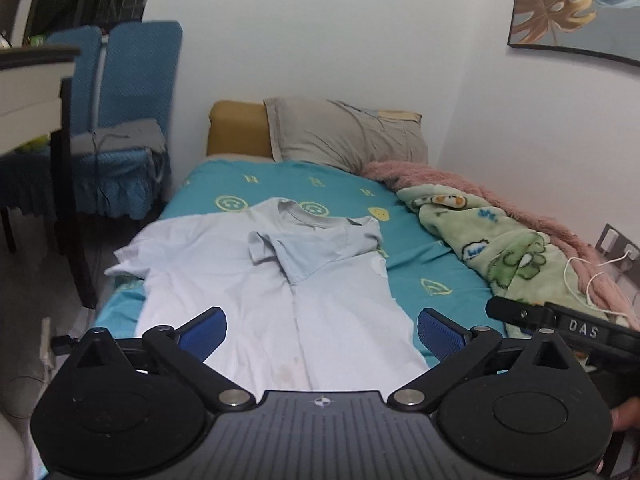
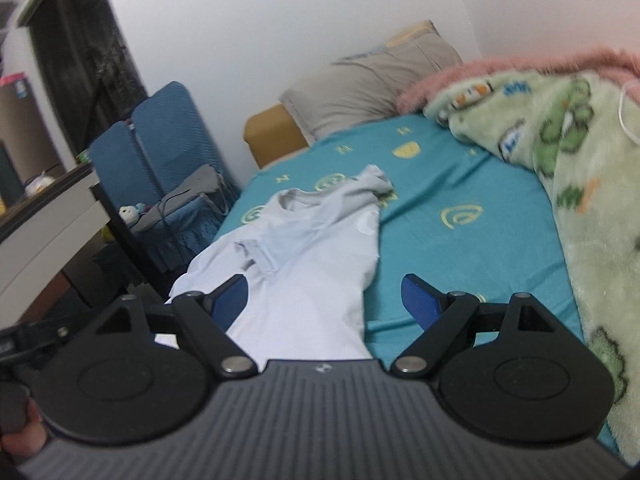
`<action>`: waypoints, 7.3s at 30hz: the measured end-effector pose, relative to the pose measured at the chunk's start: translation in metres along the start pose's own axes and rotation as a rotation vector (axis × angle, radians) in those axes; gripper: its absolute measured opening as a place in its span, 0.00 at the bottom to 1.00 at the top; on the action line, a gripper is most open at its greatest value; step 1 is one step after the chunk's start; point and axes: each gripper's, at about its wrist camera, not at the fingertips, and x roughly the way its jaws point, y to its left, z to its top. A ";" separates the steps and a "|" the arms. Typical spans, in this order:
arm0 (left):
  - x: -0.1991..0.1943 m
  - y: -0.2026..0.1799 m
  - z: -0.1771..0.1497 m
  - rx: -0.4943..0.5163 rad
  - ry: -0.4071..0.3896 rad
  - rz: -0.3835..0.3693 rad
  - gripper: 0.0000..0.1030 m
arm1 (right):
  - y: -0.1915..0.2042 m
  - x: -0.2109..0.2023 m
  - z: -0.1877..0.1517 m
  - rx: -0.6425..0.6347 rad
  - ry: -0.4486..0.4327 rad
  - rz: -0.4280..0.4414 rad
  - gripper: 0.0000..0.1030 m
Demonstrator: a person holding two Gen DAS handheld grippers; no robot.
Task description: Fold clothes
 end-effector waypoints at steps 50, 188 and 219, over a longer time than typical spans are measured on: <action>0.051 0.189 -0.012 -0.488 0.118 0.229 1.00 | 0.315 0.357 -0.042 -0.683 0.196 0.278 0.04; -0.027 -0.007 -0.042 0.613 0.511 0.198 0.03 | -0.008 -0.005 -0.006 0.161 0.227 0.043 0.69; -0.003 0.021 -0.063 0.086 0.638 -0.090 0.65 | -0.046 -0.001 -0.035 0.362 0.396 0.021 0.70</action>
